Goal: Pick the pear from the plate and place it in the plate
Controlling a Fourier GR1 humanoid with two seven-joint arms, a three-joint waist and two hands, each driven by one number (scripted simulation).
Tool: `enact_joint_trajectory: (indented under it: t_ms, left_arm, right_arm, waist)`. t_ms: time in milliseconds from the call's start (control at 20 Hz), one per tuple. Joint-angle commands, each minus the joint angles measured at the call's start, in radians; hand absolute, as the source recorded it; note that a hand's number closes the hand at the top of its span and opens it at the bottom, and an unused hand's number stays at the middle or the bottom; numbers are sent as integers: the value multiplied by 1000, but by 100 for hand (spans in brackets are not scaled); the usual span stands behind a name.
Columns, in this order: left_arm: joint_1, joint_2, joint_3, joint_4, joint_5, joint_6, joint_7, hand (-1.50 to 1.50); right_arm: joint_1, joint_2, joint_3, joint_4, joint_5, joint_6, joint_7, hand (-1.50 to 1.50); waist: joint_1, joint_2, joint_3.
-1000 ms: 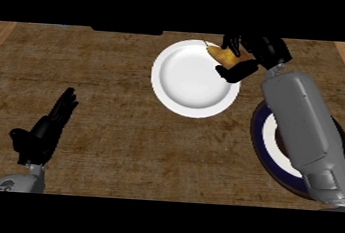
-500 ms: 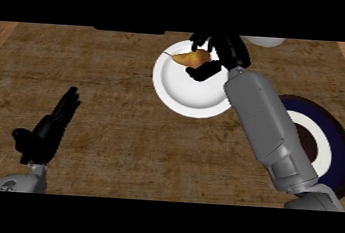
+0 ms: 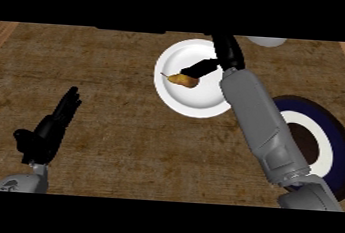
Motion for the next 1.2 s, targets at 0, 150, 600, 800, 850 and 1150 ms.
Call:
enact_joint_trajectory:
  t_ms: [0,150,600,800,850,1150]
  left_arm:
    - [-17,-5,6,-4,0,10,26,0]
    - [-1,1,8,13,-5,-4,-25,0]
    - [-3,-18,-5,-55,1,1,52,0]
    - [-31,-30,-1,41,-34,20,-14,0]
    - [-2,-13,-10,7,-27,-11,-14,0]
    - [-27,-39,-14,29,-31,1,-3,0]
  right_arm:
    - [-19,-36,-115,3,-118,14,-72,-150]
    - [-23,-68,-196,-5,-208,51,-67,-150]
    - [129,-299,-300,102,-338,358,-328,-150]
    - [141,-377,-292,157,-332,444,-407,-150]
    - [169,-417,-286,163,-320,483,-447,-150]
    - [183,-507,-256,222,-283,577,-535,-150]
  waist:
    - [-3,1,1]
    - [-8,-1,0]
    - [2,4,2]
    - [1,6,1]
    - [8,8,2]
    - [13,10,2]
